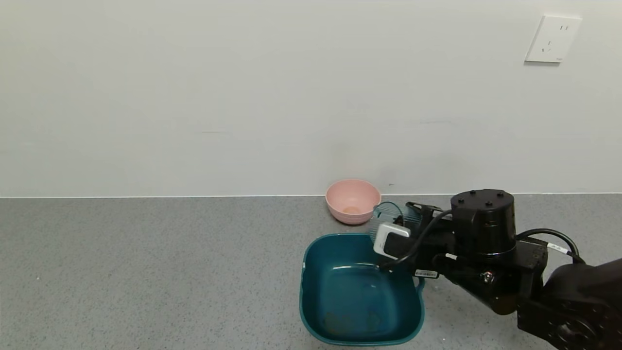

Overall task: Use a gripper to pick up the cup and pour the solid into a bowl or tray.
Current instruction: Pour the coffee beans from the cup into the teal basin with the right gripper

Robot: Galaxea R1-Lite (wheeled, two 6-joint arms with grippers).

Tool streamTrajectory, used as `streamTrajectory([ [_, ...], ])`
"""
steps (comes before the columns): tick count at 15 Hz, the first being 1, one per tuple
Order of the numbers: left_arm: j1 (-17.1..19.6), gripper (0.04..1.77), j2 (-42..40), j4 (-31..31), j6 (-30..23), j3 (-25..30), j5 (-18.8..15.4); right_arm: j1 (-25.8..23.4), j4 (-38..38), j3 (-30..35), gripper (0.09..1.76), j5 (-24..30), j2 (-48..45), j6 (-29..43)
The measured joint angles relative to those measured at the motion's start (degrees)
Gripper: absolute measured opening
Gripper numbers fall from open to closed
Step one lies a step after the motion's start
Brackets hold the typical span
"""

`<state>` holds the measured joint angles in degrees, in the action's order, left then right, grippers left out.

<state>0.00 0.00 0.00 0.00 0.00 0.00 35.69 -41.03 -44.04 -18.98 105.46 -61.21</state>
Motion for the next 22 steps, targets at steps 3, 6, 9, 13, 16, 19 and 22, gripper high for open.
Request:
streamTrajectory([
  [3, 0.00, 1.76, 0.00, 0.00, 0.00, 0.00, 0.00, 0.30, 0.02, -0.18, 1.36, -0.74, 0.05, -3.47],
  [6, 0.00, 1.76, 0.00, 0.00, 0.00, 0.00, 0.00, 0.40, 0.16, -0.22, 1.36, -1.30, 0.09, -6.23],
  [9, 0.00, 1.76, 0.00, 0.00, 0.00, 0.00, 0.00, 0.41, 0.33, -0.57, 1.36, -1.74, 0.09, -9.59],
  [13, 0.00, 1.76, 0.00, 0.00, 0.00, 0.00, 0.00, 0.41, 0.40, -0.79, 1.36, -2.55, 0.07, -14.75],
  [16, 0.00, 1.76, 0.00, 0.00, 0.00, 0.00, 0.00, 0.46, 0.44, -0.71, 1.36, -3.21, -0.04, -18.42],
  [19, 0.00, 1.76, 0.00, 0.00, 0.00, 0.00, 0.00, 0.57, 0.51, -0.79, 1.36, -3.62, -0.06, -21.09],
  [22, 0.00, 1.76, 0.00, 0.00, 0.00, 0.00, 0.00, 1.60, 0.46, -0.79, 1.36, -7.56, -0.06, -22.86],
])
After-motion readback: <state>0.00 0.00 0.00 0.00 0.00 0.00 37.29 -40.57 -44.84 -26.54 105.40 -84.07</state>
